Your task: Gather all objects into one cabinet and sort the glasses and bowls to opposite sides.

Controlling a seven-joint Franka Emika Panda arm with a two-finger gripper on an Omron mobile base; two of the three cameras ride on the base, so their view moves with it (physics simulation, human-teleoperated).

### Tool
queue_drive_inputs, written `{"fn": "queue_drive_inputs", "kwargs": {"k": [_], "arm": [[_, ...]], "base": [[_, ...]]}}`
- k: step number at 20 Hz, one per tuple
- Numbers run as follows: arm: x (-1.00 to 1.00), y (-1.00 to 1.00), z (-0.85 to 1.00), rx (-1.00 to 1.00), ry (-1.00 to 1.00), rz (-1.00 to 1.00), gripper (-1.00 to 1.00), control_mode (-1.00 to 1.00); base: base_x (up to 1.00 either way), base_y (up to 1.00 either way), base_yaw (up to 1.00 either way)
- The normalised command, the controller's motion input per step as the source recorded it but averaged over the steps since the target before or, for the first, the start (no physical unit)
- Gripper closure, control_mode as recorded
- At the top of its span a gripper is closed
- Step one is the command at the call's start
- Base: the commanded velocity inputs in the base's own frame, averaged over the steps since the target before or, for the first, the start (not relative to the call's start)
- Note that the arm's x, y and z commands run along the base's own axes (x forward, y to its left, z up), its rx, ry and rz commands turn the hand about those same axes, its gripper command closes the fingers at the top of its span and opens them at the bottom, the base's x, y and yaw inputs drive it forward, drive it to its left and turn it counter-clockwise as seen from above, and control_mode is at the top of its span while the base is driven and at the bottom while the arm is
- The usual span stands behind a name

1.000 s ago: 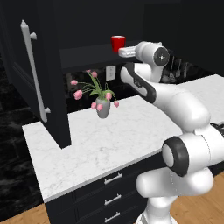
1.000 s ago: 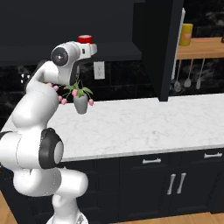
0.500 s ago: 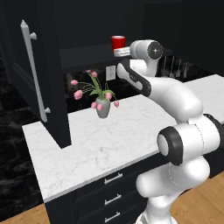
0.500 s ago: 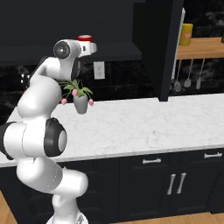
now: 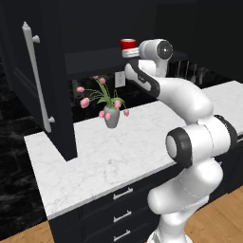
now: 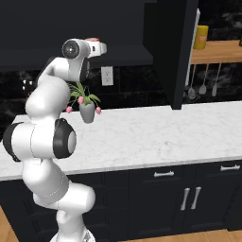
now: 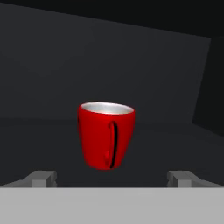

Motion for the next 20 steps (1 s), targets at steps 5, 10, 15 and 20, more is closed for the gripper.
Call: {"fn": "queue_drive_inputs", "kwargs": {"k": [5, 10, 15, 20], "arm": [[0.29, 0.00, 0.00, 0.00, 0.00, 0.00, -1.00, -1.00], [0.26, 0.01, 0.00, 0.00, 0.03, 0.00, -1.00, -1.00], [0.11, 0.01, 0.00, 0.00, 0.02, 0.00, -1.00, -1.00], [0.15, 0.00, 0.00, 0.00, 0.01, 0.00, -1.00, -1.00]], "base": [[0.00, 0.00, 0.00], [0.00, 0.00, 0.00], [0.00, 0.00, 0.00], [0.00, 0.00, 0.00]]}}
